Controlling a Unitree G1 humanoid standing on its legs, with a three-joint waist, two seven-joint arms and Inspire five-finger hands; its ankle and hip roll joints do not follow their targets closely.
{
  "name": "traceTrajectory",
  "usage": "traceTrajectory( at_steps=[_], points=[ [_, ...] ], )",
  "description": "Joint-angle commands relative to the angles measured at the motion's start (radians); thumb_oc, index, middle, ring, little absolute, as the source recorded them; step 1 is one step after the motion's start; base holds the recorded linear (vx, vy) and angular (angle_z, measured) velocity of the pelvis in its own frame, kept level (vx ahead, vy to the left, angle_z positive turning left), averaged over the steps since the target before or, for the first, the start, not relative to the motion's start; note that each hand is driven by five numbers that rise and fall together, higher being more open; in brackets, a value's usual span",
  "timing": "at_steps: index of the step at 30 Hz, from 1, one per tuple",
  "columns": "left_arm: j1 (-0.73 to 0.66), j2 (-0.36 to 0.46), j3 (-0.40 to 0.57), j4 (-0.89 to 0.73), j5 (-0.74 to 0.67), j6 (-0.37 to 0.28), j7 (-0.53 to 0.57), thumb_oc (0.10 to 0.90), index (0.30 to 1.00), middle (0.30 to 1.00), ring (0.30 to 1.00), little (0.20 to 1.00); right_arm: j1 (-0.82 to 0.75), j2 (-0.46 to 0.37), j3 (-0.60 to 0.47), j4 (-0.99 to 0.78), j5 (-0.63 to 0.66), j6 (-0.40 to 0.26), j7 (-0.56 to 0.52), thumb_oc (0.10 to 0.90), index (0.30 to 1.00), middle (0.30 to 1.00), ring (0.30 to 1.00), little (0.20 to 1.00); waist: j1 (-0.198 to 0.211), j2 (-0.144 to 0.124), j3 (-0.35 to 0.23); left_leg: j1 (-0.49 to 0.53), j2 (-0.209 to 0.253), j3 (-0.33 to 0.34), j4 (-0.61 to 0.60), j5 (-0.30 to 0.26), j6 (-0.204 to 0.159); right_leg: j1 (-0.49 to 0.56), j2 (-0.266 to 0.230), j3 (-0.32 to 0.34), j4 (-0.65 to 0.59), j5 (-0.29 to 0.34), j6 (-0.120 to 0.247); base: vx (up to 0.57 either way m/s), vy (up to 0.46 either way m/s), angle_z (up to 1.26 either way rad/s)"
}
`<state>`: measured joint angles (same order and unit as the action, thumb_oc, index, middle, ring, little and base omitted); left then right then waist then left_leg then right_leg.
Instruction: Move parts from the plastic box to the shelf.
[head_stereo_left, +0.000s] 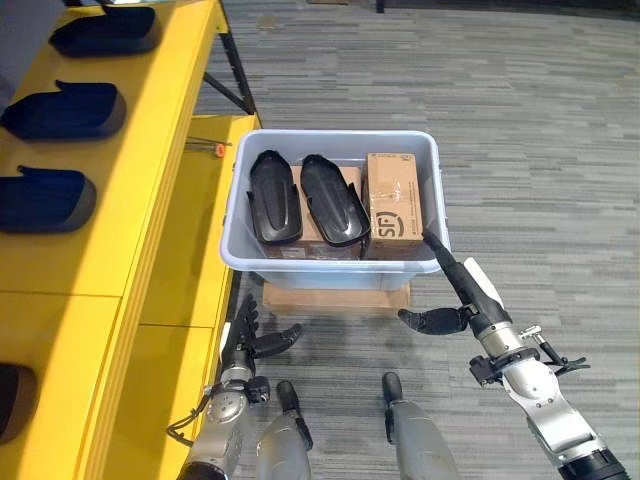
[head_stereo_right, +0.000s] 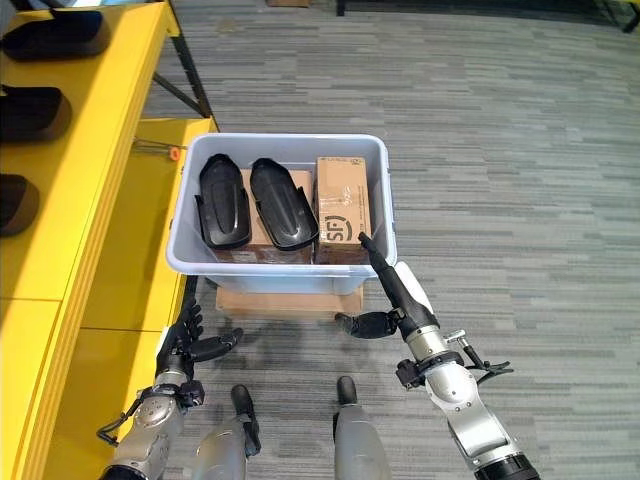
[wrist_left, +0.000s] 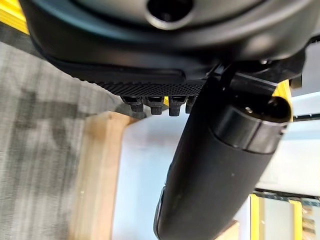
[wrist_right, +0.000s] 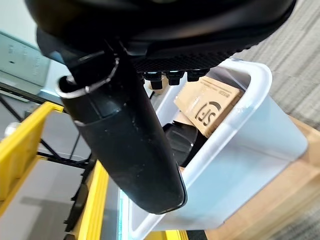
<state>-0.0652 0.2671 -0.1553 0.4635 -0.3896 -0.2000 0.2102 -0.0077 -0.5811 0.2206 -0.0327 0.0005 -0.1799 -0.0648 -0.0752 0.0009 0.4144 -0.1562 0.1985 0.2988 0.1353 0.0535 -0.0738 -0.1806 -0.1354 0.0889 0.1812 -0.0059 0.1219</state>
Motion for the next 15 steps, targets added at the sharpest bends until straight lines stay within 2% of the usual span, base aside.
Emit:
traceTrajectory(
  at_steps=[1,4,5,7,8,9,10,11,13,14,15],
  points=[
    [-0.020,0.046,0.004,-0.079,-0.001,-0.100,0.029,0.900,1.000,1.000,1.000,1.000,-0.067,-0.001,-0.031,-0.086,-0.012,-0.075,-0.024,0.900,1.000,1.000,1.000,1.000,0.007,-0.033,-0.099,-0.053,0.045,-0.041,0.069,0.005,-0.034,0.076,-0.075,0.003,0.010,-0.039,0.053,0.06,0.052,0.04],
    [-0.023,0.048,-0.001,-0.080,0.006,-0.095,0.029,0.900,1.000,1.000,1.000,1.000,-0.063,-0.001,-0.041,-0.091,-0.010,-0.071,-0.018,0.900,1.000,1.000,1.000,1.000,0.004,-0.040,-0.110,-0.061,0.032,-0.037,0.093,-0.023,-0.024,0.082,-0.097,-0.004,-0.007,-0.022,0.067,0.10,0.118,0.09],
    [-0.030,0.057,-0.011,-0.080,0.013,-0.090,0.022,0.900,1.000,1.000,1.000,1.000,-0.064,0.001,-0.045,-0.091,-0.010,-0.071,-0.017,0.900,1.000,1.000,1.000,1.000,0.005,-0.047,-0.118,-0.070,0.013,-0.043,0.124,-0.062,-0.008,0.094,-0.119,-0.003,-0.007,-0.015,0.080,0.14,0.167,0.04],
    [-0.031,0.059,-0.014,-0.080,0.014,-0.087,0.021,0.900,1.000,1.000,1.000,1.000,-0.062,0.005,-0.046,-0.091,-0.009,-0.072,-0.017,0.900,1.000,1.000,1.000,1.000,0.007,-0.048,-0.123,-0.070,0.005,-0.043,0.121,-0.066,0.001,0.087,-0.121,0.001,0.001,-0.003,0.083,0.09,0.111,-0.01],
    [-0.034,0.062,-0.018,-0.080,0.016,-0.083,0.019,0.900,1.000,1.000,1.000,1.000,-0.059,0.012,-0.047,-0.090,-0.010,-0.073,-0.020,0.900,1.000,1.000,1.000,1.000,0.007,-0.049,-0.124,-0.063,-0.007,-0.047,0.117,-0.075,0.013,0.076,-0.124,0.007,0.030,0.019,0.090,0.09,0.155,-0.05],
    [-0.046,0.069,-0.026,-0.075,0.019,-0.079,0.017,0.900,1.000,1.000,1.000,1.000,-0.064,0.017,-0.039,-0.086,-0.014,-0.073,-0.025,0.900,1.000,1.000,1.000,1.000,0.002,-0.048,-0.119,-0.039,-0.029,-0.045,0.094,-0.081,0.035,0.026,-0.119,0.025,0.121,0.104,0.103,0.07,0.172,-0.10],
    [-0.050,0.072,-0.028,-0.075,0.021,-0.078,0.019,0.900,1.000,1.000,1.000,1.000,-0.065,0.020,-0.035,-0.083,-0.012,-0.075,-0.027,0.900,1.000,1.000,1.000,1.000,-0.002,-0.046,-0.114,-0.023,-0.038,-0.037,0.079,-0.083,0.045,0.002,-0.115,0.026,0.164,0.144,0.107,0.06,0.203,-0.08],
    [-0.057,0.077,-0.033,-0.072,0.024,-0.076,0.019,0.900,1.000,1.000,1.000,1.000,-0.073,0.023,-0.027,-0.079,-0.013,-0.074,-0.027,0.900,1.000,1.000,1.000,1.000,-0.005,-0.044,-0.101,-0.002,-0.048,-0.026,0.068,-0.089,0.057,-0.023,-0.120,0.005,0.212,0.178,0.101,0.04,0.204,-0.17],
    [-0.065,0.081,-0.031,-0.071,0.023,-0.074,0.023,0.900,1.000,1.000,1.000,1.000,-0.089,0.025,-0.014,-0.081,-0.014,-0.072,-0.028,0.900,1.000,1.000,1.000,1.000,-0.006,-0.034,-0.085,0.046,-0.061,0.000,0.026,-0.091,0.073,-0.071,-0.130,-0.075,0.294,0.168,0.077,0.06,0.225,-0.25],
    [-0.069,0.080,-0.029,-0.065,0.024,-0.074,0.029,0.900,1.000,1.000,1.000,1.000,-0.094,0.026,-0.011,-0.079,-0.016,-0.073,-0.030,0.900,1.000,1.000,1.000,1.000,-0.006,-0.037,-0.084,0.071,-0.070,0.025,0.009,-0.101,0.074,-0.081,-0.156,-0.146,0.283,0.163,0.073,0.10,0.171,-0.51],
    [-0.072,0.077,-0.029,-0.065,0.020,-0.073,0.026,0.900,1.000,1.000,1.000,1.000,-0.102,0.025,-0.008,-0.075,-0.015,-0.072,-0.030,0.900,1.000,1.000,1.000,1.000,-0.011,-0.040,-0.085,0.089,-0.078,0.038,-0.006,-0.105,0.070,-0.093,-0.162,-0.190,0.248,0.142,0.067,0.14,0.103,-0.58]
  ],
)
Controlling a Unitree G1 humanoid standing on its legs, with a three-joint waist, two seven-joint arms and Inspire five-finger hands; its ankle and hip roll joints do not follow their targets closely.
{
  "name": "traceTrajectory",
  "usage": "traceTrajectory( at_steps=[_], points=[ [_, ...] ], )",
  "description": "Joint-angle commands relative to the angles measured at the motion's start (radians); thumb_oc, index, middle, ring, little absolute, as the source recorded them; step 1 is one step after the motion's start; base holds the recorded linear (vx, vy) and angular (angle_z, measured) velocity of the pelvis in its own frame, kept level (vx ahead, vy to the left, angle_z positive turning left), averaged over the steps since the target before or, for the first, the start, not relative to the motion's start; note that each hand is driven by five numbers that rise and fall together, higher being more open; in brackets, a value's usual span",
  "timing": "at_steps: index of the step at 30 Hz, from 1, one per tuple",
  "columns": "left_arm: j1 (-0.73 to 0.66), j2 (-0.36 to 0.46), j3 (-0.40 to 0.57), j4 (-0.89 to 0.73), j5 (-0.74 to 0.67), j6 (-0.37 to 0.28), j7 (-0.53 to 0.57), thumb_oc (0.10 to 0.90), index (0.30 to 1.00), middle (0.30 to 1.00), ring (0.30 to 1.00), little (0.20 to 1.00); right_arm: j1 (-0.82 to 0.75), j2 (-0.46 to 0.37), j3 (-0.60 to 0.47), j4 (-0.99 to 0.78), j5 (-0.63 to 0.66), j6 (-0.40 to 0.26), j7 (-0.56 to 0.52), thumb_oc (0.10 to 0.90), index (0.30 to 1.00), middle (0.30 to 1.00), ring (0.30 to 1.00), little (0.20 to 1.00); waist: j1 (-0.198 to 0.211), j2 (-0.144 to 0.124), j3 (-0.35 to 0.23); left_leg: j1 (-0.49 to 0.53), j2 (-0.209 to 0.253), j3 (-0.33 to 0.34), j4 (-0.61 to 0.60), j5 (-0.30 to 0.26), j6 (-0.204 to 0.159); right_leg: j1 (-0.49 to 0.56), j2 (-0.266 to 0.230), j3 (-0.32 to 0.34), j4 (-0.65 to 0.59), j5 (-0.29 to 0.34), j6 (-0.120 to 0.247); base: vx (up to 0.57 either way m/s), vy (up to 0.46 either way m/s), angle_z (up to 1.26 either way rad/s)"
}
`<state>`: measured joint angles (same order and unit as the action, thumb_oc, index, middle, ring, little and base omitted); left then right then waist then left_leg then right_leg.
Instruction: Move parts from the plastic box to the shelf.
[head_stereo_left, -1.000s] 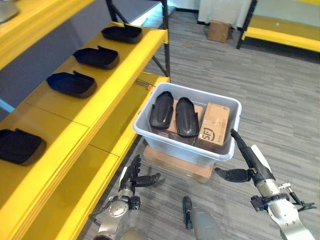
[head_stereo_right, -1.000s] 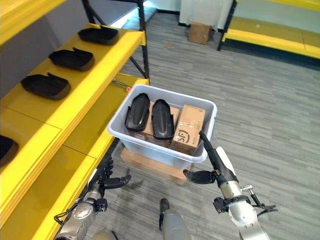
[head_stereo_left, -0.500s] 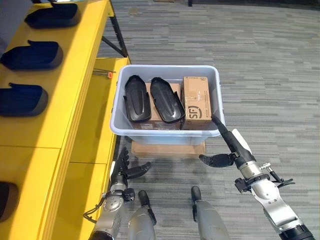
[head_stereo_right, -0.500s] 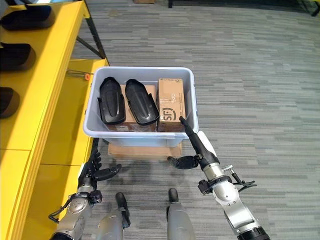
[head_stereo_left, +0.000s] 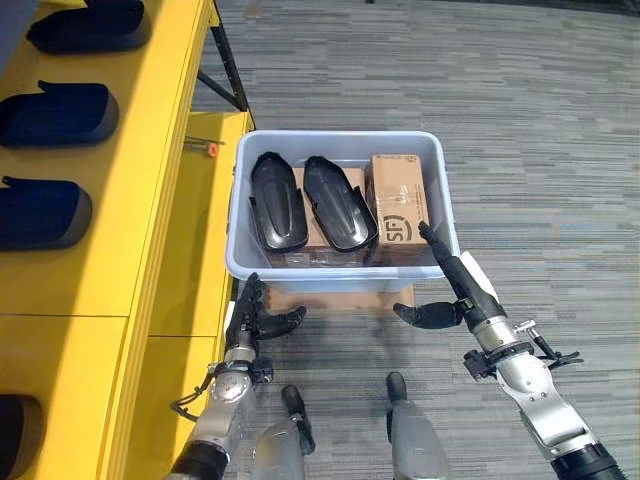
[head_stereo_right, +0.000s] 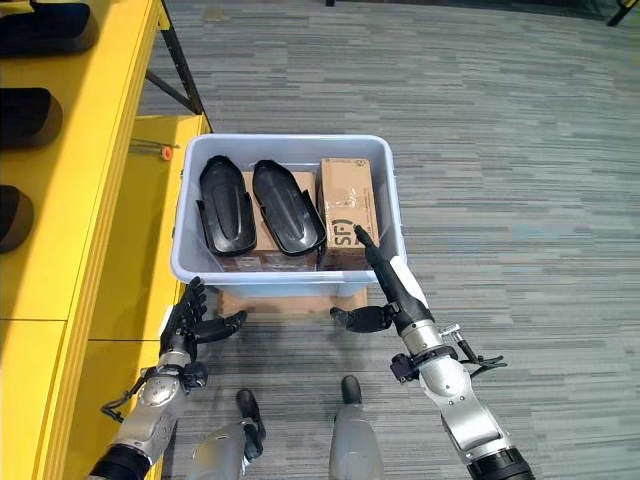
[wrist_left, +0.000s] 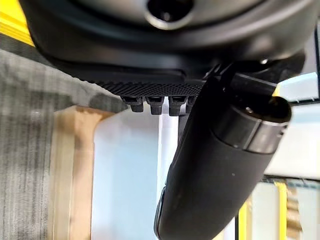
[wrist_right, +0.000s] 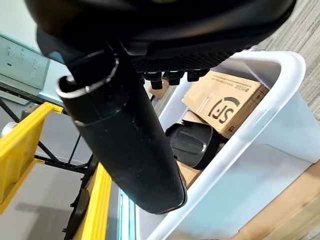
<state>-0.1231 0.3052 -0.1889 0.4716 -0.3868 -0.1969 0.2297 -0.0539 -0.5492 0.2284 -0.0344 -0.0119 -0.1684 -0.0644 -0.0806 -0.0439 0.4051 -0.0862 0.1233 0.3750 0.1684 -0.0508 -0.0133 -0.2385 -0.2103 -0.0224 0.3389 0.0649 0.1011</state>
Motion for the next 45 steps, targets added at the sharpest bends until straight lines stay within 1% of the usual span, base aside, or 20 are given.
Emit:
traceTrajectory(
  at_steps=[1,3,7,8,16,17,18,19,20,21,22,23,24,26,28,29,30,31,38,45],
  points=[
    [-0.017,0.035,0.005,-0.067,0.016,-0.076,0.004,0.900,1.000,1.000,1.000,1.000,-0.066,-0.009,-0.011,-0.063,0.000,-0.084,-0.029,0.900,1.000,1.000,1.000,1.000,-0.017,0.002,-0.081,0.035,-0.007,-0.030,-0.060,0.000,0.002,-0.053,-0.062,-0.091,0.034,0.049,0.082,0.13,0.026,-0.54],
    [-0.020,0.028,0.015,-0.050,0.016,-0.079,0.009,0.900,1.000,1.000,1.000,1.000,-0.085,-0.014,-0.004,-0.053,0.005,-0.087,-0.030,0.900,1.000,1.000,1.000,1.000,-0.030,-0.009,-0.080,0.058,-0.018,-0.017,-0.076,-0.008,-0.011,-0.090,-0.031,-0.106,-0.108,0.057,0.084,0.14,-0.044,-0.41],
    [-0.017,0.019,0.015,-0.047,0.022,-0.082,0.012,0.900,1.000,1.000,1.000,1.000,-0.070,-0.023,-0.008,-0.072,-0.014,-0.091,-0.031,0.900,1.000,1.000,1.000,1.000,-0.044,-0.010,-0.093,0.095,-0.019,-0.027,-0.067,-0.057,-0.033,-0.080,-0.046,-0.099,-0.238,0.082,0.104,0.16,-0.094,-0.14],
    [-0.009,0.013,0.020,-0.046,0.023,-0.084,0.007,0.900,1.000,1.000,1.000,1.000,-0.045,-0.028,-0.026,-0.092,-0.011,-0.094,-0.028,0.900,1.000,1.000,1.000,1.000,-0.043,-0.023,-0.098,0.091,-0.020,-0.021,-0.043,-0.052,-0.038,-0.059,-0.054,-0.106,-0.237,0.088,0.094,0.23,-0.187,0.30],
    [0.019,-0.024,0.003,-0.066,0.004,-0.087,-0.011,0.900,1.000,1.000,1.000,1.000,-0.036,-0.081,-0.059,-0.106,-0.017,-0.102,-0.032,0.900,1.000,1.000,1.000,1.000,-0.057,0.021,-0.139,0.106,0.037,-0.031,0.044,-0.071,-0.073,-0.020,-0.033,-0.132,-0.136,0.019,0.068,0.11,-0.153,0.12],
    [0.023,-0.031,0.000,-0.077,-0.001,-0.091,-0.014,0.900,1.000,1.000,1.000,1.000,-0.047,-0.099,-0.056,-0.117,-0.025,-0.101,-0.038,0.900,1.000,1.000,1.000,1.000,-0.048,0.027,-0.129,0.063,0.070,-0.045,0.177,-0.026,-0.101,-0.002,-0.024,-0.127,-0.127,-0.009,0.042,0.05,-0.251,0.10],
    [0.026,-0.037,0.000,-0.087,-0.017,-0.092,-0.026,0.900,1.000,1.000,1.000,1.000,-0.051,-0.118,-0.059,-0.128,-0.026,-0.105,-0.040,0.900,1.000,1.000,1.000,1.000,-0.029,0.029,-0.109,-0.004,0.099,-0.099,0.354,0.069,-0.149,0.035,-0.007,-0.136,-0.120,-0.042,0.003,0.05,-0.253,0.18],
    [0.025,-0.037,0.001,-0.087,-0.017,-0.092,-0.026,0.900,1.000,1.000,1.000,1.000,-0.052,-0.118,-0.059,-0.128,-0.026,-0.105,-0.040,0.900,1.000,1.000,1.000,1.000,-0.031,0.028,-0.110,-0.008,0.098,-0.101,0.354,0.073,-0.148,0.034,-0.008,-0.137,-0.123,-0.038,0.002,0.03,-0.256,0.22],
    [0.018,-0.044,-0.007,-0.085,-0.026,-0.091,-0.026,0.900,1.000,1.000,1.000,1.000,-0.072,-0.130,-0.056,-0.129,-0.033,-0.106,-0.050,0.900,1.000,1.000,1.000,1.000,-0.007,0.017,-0.083,-0.050,0.066,-0.192,0.448,0.111,-0.168,0.058,0.006,-0.134,-0.112,-0.062,-0.023,0.00,-0.107,0.21],
    [0.017,-0.044,-0.007,-0.085,-0.026,-0.091,-0.026,0.900,1.000,1.000,1.000,1.000,-0.073,-0.130,-0.056,-0.128,-0.033,-0.106,-0.050,0.900,1.000,1.000,1.000,1.000,-0.010,0.014,-0.084,-0.053,0.062,-0.193,0.445,0.116,-0.167,0.056,0.002,-0.135,-0.115,-0.058,-0.023,0.02,-0.124,0.05],
    [0.019,-0.045,-0.005,-0.087,-0.028,-0.090,-0.023,0.900,1.000,1.000,1.000,1.000,-0.072,-0.132,-0.056,-0.130,-0.035,-0.106,-0.054,0.900,1.000,1.000,1.000,1.000,-0.009,0.012,-0.083,-0.065,0.067,-0.205,0.421,0.120,-0.158,0.060,0.005,-0.133,-0.111,-0.065,-0.022,0.08,0.016,-0.05],
    [0.024,-0.047,0.000,-0.092,-0.037,-0.086,-0.022,0.900,1.000,1.000,1.000,1.000,-0.080,-0.136,-0.049,-0.133,-0.044,-0.104,-0.059,0.900,1.000,1.000,1.000,1.000,-0.012,0.019,-0.091,-0.055,0.147,-0.188,0.266,0.157,-0.143,0.055,0.016,-0.122,-0.099,-0.077,-0.012,0.09,0.015,-0.03],
    [0.024,-0.047,0.000,-0.092,-0.037,-0.086,-0.022,0.900,1.000,1.000,1.000,1.000,-0.080,-0.136,-0.049,-0.133,-0.044,-0.104,-0.059,0.900,1.000,1.000,1.000,1.000,-0.010,0.018,-0.090,-0.052,0.147,-0.186,0.263,0.158,-0.143,0.056,0.016,-0.120,-0.099,-0.077,-0.012,0.13,0.130,0.00],
    [0.016,-0.039,0.006,-0.082,-0.038,-0.089,-0.006,0.900,1.000,1.000,1.000,1.000,-0.111,-0.122,-0.028,-0.118,-0.044,-0.104,-0.079,0.900,1.000,1.000,1.000,1.000,0.002,0.039,-0.104,-0.013,0.253,-0.185,-0.098,0.271,-0.146,0.035,0.018,-0.075,-0.078,-0.092,0.020,0.17,0.278,-0.20],
    [0.013,-0.035,0.007,-0.083,-0.037,-0.087,-0.010,0.900,1.000,1.000,1.000,1.000,-0.105,-0.118,-0.031,-0.118,-0.049,-0.104,-0.083,0.900,1.000,1.000,1.000,1.000,-0.009,0.052,-0.114,0.002,0.298,-0.140,-0.155,0.312,-0.166,0.027,-0.002,-0.073,-0.056,-0.102,0.032,0.18,0.233,-0.34],
    [0.021,-0.031,0.005,-0.088,-0.040,-0.084,-0.019,0.900,1.000,1.000,1.000,1.000,-0.104,-0.115,-0.024,-0.123,-0.065,-0.099,-0.081,0.900,1.000,1.000,1.000,1.000,-0.008,0.055,-0.114,0.029,0.280,-0.135,-0.161,0.273,-0.157,0.028,-0.008,-0.068,-0.042,-0.116,0.039,0.16,0.186,-0.22],
    [0.023,-0.028,0.004,-0.092,-0.038,-0.088,-0.015,0.900,1.000,1.000,1.000,1.000,-0.113,-0.111,-0.017,-0.124,-0.077,-0.099,-0.082,0.900,1.000,1.000,1.000,1.000,0.000,0.061,-0.116,0.034,0.264,-0.152,-0.175,0.270,-0.162,0.026,-0.010,-0.058,-0.043,-0.109,0.048,0.18,0.204,-0.31],
    [0.018,-0.033,0.001,-0.096,-0.043,-0.090,-0.021,0.900,1.000,1.000,1.000,1.000,-0.107,-0.111,-0.025,-0.127,-0.089,-0.099,-0.084,0.900,1.000,1.000,1.000,1.000,-0.004,0.064,-0.125,0.025,0.253,-0.126,-0.156,0.256,-0.163,0.037,-0.025,-0.061,-0.062,-0.094,0.055,0.18,0.191,-0.39],
    [-0.028,0.002,-0.021,-0.105,-0.019,-0.088,-0.021,0.900,1.000,1.000,1.000,1.000,-0.137,-0.112,-0.032,-0.126,-0.131,-0.077,-0.084,0.900,1.000,1.000,1.000,1.000,0.005,0.033,-0.126,-0.010,0.172,-0.087,-0.058,0.153,-0.148,0.097,-0.106,-0.043,-0.176,-0.030,0.096,0.13,0.148,-0.10],
    [-0.046,0.022,-0.014,-0.113,-0.013,-0.079,-0.014,0.900,1.000,1.000,1.000,1.000,-0.201,-0.168,-0.035,-0.145,-0.183,-0.063,-0.076,0.900,1.000,1.000,1.000,1.000,0.016,0.002,-0.134,-0.044,0.154,-0.068,-0.033,0.119,-0.139,0.098,-0.134,-0.059,-0.225,0.015,0.119,0.07,0.071,0.03]
  ],
)
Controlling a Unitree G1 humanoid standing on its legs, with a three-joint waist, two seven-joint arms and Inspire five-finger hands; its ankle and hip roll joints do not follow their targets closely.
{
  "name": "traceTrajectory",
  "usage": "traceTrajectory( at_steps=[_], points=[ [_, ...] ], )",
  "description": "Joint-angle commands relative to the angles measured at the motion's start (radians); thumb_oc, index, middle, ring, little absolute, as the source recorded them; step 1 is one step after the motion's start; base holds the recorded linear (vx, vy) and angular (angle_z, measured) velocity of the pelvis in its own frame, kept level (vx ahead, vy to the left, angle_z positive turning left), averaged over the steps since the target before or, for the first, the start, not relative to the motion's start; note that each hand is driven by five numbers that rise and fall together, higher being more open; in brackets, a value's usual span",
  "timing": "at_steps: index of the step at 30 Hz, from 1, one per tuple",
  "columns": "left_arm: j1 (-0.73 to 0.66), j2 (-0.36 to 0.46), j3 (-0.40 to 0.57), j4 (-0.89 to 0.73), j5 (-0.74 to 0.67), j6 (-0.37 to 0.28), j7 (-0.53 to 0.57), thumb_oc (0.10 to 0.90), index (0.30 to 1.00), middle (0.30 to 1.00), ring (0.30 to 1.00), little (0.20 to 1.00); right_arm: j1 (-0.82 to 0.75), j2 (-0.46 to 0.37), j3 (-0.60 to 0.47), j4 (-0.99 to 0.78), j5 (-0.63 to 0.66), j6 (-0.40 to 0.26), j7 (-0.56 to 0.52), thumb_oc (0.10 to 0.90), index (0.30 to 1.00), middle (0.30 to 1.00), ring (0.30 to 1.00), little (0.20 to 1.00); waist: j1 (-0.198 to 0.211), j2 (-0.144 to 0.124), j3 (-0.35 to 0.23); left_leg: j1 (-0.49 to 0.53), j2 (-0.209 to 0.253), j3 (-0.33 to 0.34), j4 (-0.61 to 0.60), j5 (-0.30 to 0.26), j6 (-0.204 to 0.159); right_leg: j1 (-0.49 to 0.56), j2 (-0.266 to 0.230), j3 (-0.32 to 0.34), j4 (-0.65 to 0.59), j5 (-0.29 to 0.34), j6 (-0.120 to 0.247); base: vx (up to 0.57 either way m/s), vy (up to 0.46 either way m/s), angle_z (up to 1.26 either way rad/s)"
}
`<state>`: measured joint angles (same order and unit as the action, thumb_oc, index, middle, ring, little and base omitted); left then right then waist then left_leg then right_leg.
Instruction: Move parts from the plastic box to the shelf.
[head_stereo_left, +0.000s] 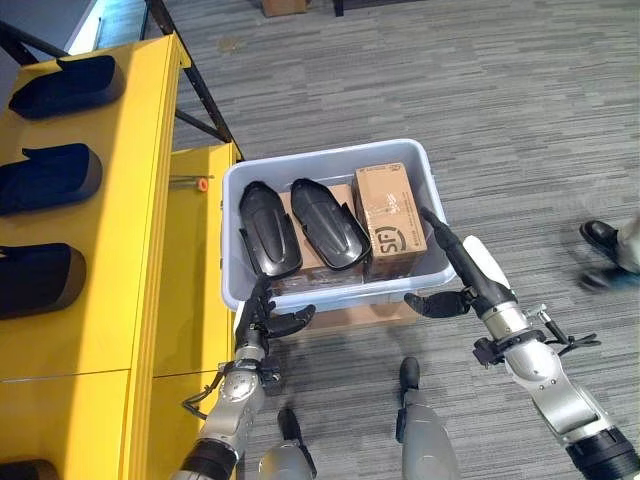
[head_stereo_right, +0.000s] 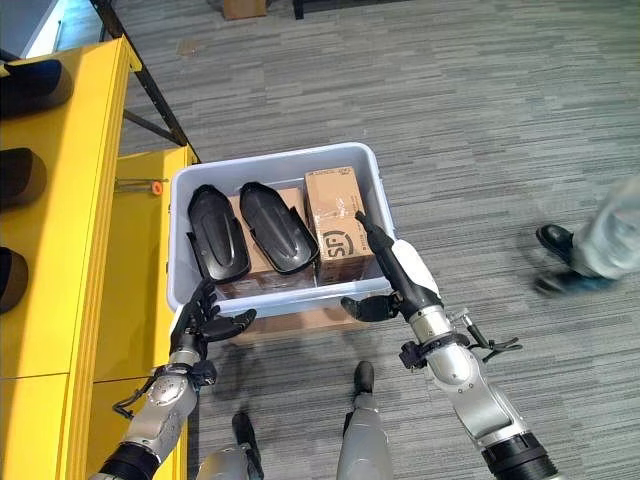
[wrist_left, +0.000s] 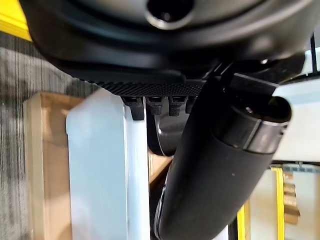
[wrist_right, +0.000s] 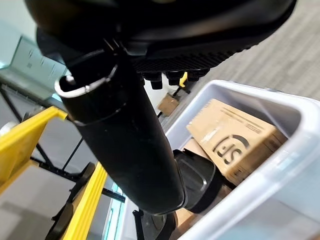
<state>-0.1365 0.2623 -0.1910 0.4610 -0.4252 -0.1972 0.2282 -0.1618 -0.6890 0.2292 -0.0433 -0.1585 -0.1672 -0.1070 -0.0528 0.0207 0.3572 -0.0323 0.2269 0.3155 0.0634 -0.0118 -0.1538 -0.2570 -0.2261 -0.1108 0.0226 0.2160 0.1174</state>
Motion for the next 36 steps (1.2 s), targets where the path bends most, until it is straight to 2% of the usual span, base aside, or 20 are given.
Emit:
traceTrajectory(
  at_steps=[1,4,5,6,14,21,26,36],
  points=[
    [-0.037,0.071,-0.018,-0.109,0.025,-0.075,-0.017,0.900,1.000,1.000,1.000,1.000,-0.139,-0.065,-0.034,-0.132,-0.048,-0.060,-0.034,0.900,1.000,1.000,1.000,1.000,-0.002,-0.072,-0.084,-0.113,0.052,-0.014,0.073,0.084,-0.001,0.113,-0.120,0.017,0.086,-0.129,0.104,0.03,0.017,0.04],
    [-0.040,0.073,-0.018,-0.112,0.023,-0.073,-0.020,0.900,1.000,1.000,1.000,1.000,-0.164,-0.080,-0.024,-0.125,-0.061,-0.057,-0.037,0.900,1.000,1.000,1.000,1.000,-0.001,-0.075,-0.082,-0.119,0.054,-0.017,0.071,0.087,-0.002,0.110,-0.119,0.011,0.084,-0.130,0.104,0.01,-0.006,0.12],
    [-0.041,0.083,-0.025,-0.122,0.023,-0.071,-0.027,0.900,1.000,1.000,1.000,1.000,-0.254,-0.136,0.008,-0.106,-0.096,-0.047,-0.035,0.900,1.000,1.000,1.000,1.000,0.016,-0.086,-0.073,-0.134,0.057,-0.024,0.069,0.093,-0.005,0.105,-0.118,-0.002,0.085,-0.132,0.102,-0.01,-0.039,0.10],
    [-0.041,0.085,-0.029,-0.126,0.019,-0.073,-0.028,0.900,1.000,1.000,1.000,1.000,-0.291,-0.152,0.027,-0.092,-0.097,-0.043,-0.036,0.900,1.000,1.000,1.000,1.000,0.021,-0.089,-0.068,-0.140,0.059,-0.028,0.069,0.099,-0.008,0.101,-0.116,-0.006,0.087,-0.133,0.101,-0.02,-0.053,0.09],
    [-0.034,0.101,-0.026,-0.133,0.001,-0.075,-0.024,0.900,1.000,1.000,1.000,1.000,-0.583,-0.236,0.228,0.042,-0.095,-0.012,-0.011,0.900,1.000,1.000,1.000,1.000,0.059,-0.102,-0.014,-0.173,0.078,-0.048,0.053,0.135,-0.023,0.063,-0.093,-0.024,0.108,-0.141,0.089,-0.03,-0.035,0.07],
    [-0.039,0.119,-0.021,-0.149,-0.020,-0.090,-0.013,0.900,1.000,1.000,1.000,1.000,-0.821,-0.242,0.430,0.221,-0.148,0.021,0.021,0.900,1.000,1.000,1.000,1.000,0.096,-0.091,0.058,-0.217,0.086,-0.066,0.061,0.138,-0.026,0.006,-0.092,-0.029,0.159,-0.152,0.079,-0.04,-0.022,0.07],
    [-0.041,0.127,-0.019,-0.159,-0.027,-0.094,-0.007,0.900,1.000,1.000,1.000,1.000,-0.930,-0.235,0.524,0.311,-0.178,0.035,0.028,0.900,1.000,1.000,1.000,1.000,0.105,-0.082,0.089,-0.240,0.087,-0.073,0.063,0.143,-0.028,-0.025,-0.091,-0.029,0.179,-0.154,0.078,-0.02,-0.010,0.09],
    [-0.049,0.135,-0.008,-0.151,-0.025,-0.100,0.006,0.900,1.000,1.000,1.000,1.000,-1.026,-0.222,0.594,0.453,-0.207,0.059,0.032,0.900,1.000,1.000,1.000,1.000,0.114,-0.063,0.139,-0.284,0.078,-0.083,0.062,0.152,-0.026,-0.083,-0.092,-0.026,0.208,-0.150,0.074,0.00,0.000,0.00]
  ],
)
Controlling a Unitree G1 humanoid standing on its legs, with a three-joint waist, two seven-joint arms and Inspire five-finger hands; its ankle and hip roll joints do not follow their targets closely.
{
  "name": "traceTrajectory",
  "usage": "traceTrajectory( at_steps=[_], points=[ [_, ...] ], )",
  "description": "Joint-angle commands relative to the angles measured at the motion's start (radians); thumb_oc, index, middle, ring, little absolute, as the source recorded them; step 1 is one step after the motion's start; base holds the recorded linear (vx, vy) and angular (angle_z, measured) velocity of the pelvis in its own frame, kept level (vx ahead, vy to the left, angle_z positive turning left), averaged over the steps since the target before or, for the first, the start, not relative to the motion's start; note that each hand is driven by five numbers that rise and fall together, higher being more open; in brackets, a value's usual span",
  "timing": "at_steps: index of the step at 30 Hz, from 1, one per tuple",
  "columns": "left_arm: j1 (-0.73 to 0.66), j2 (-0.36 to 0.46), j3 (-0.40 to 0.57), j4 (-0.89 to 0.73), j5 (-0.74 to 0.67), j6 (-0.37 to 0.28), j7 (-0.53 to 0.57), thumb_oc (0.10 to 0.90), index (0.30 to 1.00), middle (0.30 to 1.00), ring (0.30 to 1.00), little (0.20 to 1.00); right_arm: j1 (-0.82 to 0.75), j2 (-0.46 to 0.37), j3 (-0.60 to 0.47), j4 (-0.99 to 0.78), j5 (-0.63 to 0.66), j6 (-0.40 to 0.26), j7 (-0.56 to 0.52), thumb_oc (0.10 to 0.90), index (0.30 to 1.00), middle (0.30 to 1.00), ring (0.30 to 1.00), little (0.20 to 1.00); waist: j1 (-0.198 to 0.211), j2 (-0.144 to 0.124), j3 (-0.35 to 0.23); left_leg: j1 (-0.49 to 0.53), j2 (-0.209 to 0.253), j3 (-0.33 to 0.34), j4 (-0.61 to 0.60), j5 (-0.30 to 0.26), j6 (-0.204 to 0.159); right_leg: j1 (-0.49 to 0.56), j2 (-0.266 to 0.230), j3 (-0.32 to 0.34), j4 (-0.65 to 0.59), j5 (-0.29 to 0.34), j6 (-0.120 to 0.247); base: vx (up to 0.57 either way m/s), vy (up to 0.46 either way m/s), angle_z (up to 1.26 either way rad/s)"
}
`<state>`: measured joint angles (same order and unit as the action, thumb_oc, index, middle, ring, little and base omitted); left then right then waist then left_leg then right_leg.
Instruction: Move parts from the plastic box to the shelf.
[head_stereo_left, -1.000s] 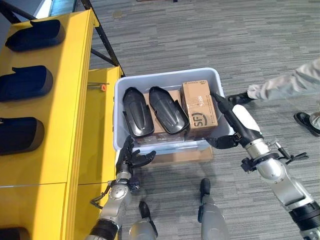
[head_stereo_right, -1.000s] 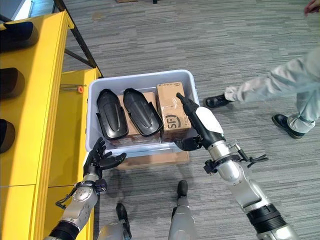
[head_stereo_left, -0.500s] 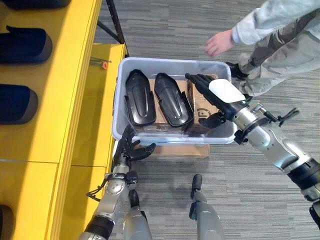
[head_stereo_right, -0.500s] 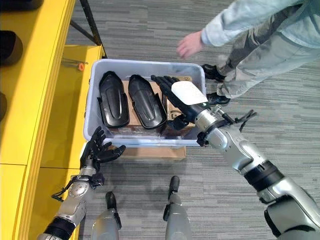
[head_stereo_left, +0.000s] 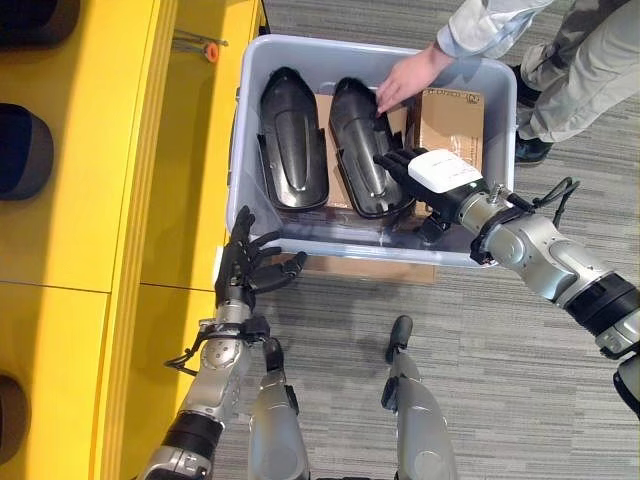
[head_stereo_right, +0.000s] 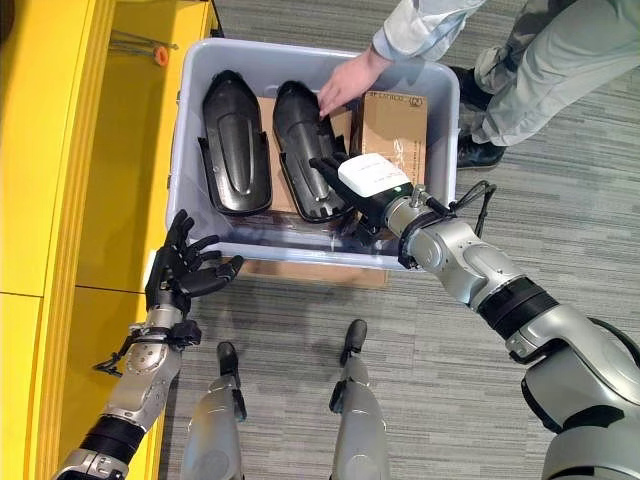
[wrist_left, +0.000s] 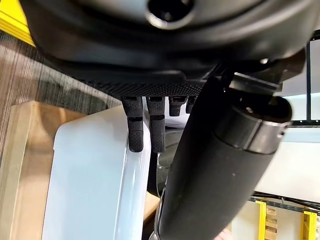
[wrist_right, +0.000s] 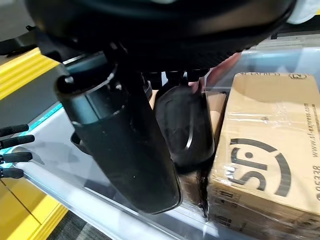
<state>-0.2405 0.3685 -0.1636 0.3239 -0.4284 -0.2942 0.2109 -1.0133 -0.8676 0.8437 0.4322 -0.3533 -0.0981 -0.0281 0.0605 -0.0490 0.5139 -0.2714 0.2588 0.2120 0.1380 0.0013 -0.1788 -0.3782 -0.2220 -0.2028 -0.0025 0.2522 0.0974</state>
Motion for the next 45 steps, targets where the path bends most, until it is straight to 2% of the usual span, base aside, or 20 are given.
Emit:
traceTrajectory(
  at_steps=[1,6,19,37,45],
  points=[
    [0.050,0.031,-0.038,-0.016,-0.026,-0.005,0.025,0.900,1.000,1.000,1.000,1.000,-0.190,-0.039,-0.013,0.001,-0.013,-0.006,-0.051,0.900,1.000,1.000,1.000,1.000,0.003,0.010,-0.010,-0.051,0.046,0.022,-0.013,0.140,-0.001,0.027,-0.097,0.067,0.237,-0.185,0.094,0.00,0.000,0.00],
    [0.040,0.030,-0.039,-0.024,-0.031,-0.010,0.032,0.900,1.000,1.000,1.000,1.000,-0.243,-0.033,0.009,0.052,-0.013,0.004,-0.064,0.900,1.000,1.000,1.000,1.000,0.007,0.016,0.006,-0.067,0.044,0.020,-0.020,0.145,-0.002,0.003,-0.097,0.066,0.241,-0.178,0.094,0.00,0.000,0.00],
    [0.037,0.022,-0.043,-0.032,-0.046,-0.015,0.050,0.900,1.000,1.000,1.000,1.000,-0.322,-0.006,0.043,0.161,-0.021,0.029,-0.096,0.900,1.000,1.000,1.000,1.000,0.017,0.029,0.006,-0.124,0.032,0.014,-0.044,0.158,0.001,-0.056,-0.096,0.058,0.241,-0.169,0.094,0.00,0.000,0.02],
    [0.036,0.008,-0.031,-0.035,-0.052,-0.019,0.069,0.900,1.000,1.000,1.000,1.000,-0.334,0.029,0.014,0.152,-0.020,0.042,-0.116,0.900,1.000,1.000,1.000,1.000,0.016,0.036,0.006,-0.144,0.022,0.014,-0.059,0.159,0.005,-0.087,-0.104,0.054,0.242,-0.163,0.093,0.00,0.000,0.00],
    [0.028,0.004,-0.040,-0.030,-0.050,-0.015,0.064,0.900,1.000,1.000,1.000,1.000,-0.326,0.044,-0.017,0.116,0.009,0.043,-0.125,0.900,1.000,1.000,1.000,1.000,0.012,0.031,0.006,-0.114,0.018,0.018,-0.062,0.151,0.009,-0.065,-0.105,0.057,0.241,-0.165,0.093,0.00,0.000,0.00]
  ],
)
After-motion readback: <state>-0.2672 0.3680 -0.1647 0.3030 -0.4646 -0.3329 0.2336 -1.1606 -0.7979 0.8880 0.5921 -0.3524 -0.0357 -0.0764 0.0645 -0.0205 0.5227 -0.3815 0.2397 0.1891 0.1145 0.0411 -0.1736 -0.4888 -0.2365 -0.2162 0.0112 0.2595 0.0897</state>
